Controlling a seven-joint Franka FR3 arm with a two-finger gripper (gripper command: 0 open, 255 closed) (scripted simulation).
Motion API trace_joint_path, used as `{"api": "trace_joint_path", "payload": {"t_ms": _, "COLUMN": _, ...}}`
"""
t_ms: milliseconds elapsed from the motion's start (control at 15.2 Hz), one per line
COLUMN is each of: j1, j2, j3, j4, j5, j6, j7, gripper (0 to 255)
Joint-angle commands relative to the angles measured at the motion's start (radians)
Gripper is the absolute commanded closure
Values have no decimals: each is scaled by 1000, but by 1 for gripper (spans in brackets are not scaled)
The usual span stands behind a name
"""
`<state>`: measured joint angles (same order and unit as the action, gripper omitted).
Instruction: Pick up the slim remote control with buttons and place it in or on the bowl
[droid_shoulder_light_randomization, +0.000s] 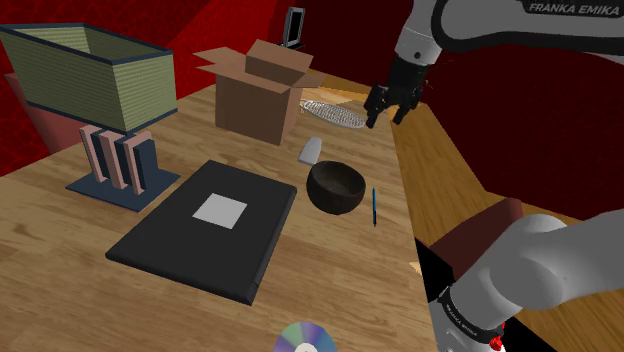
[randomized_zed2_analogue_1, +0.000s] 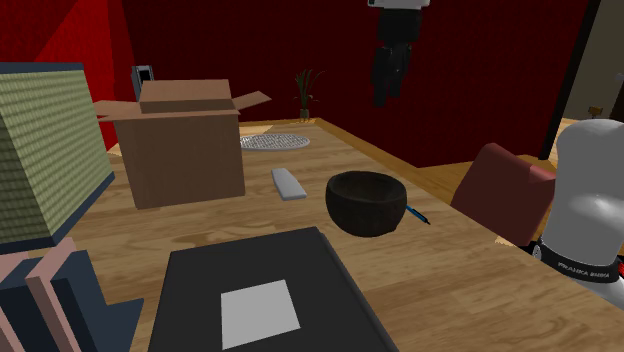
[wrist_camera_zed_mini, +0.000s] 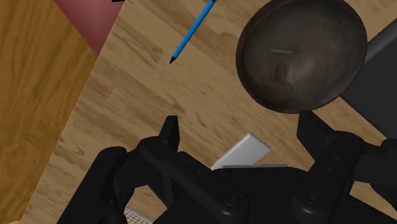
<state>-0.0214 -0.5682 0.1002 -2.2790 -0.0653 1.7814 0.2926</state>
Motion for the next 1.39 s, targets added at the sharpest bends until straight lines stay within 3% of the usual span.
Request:
{"api": "trace_joint_path", "payload": {"t_ms": 0, "j1": -18, "j2": 88, "j3": 8, "j4": 37, "j5": 4, "j6": 44, "j7": 52, "gripper": 0}}
{"api": "trace_joint_path", "payload": {"t_ms": 660, "j1": -76, "j2": 465, "j3": 24, "j4": 215, "j5": 4, "j6": 204, "j7": 298, "gripper": 0}}
{"api": "trace_joint_path", "payload": {"t_ms": 1320, "j1": -106, "j2": 842, "j3": -12, "j4": 494, "j5": 16, "j6": 273, "j7": 496, "gripper": 0}}
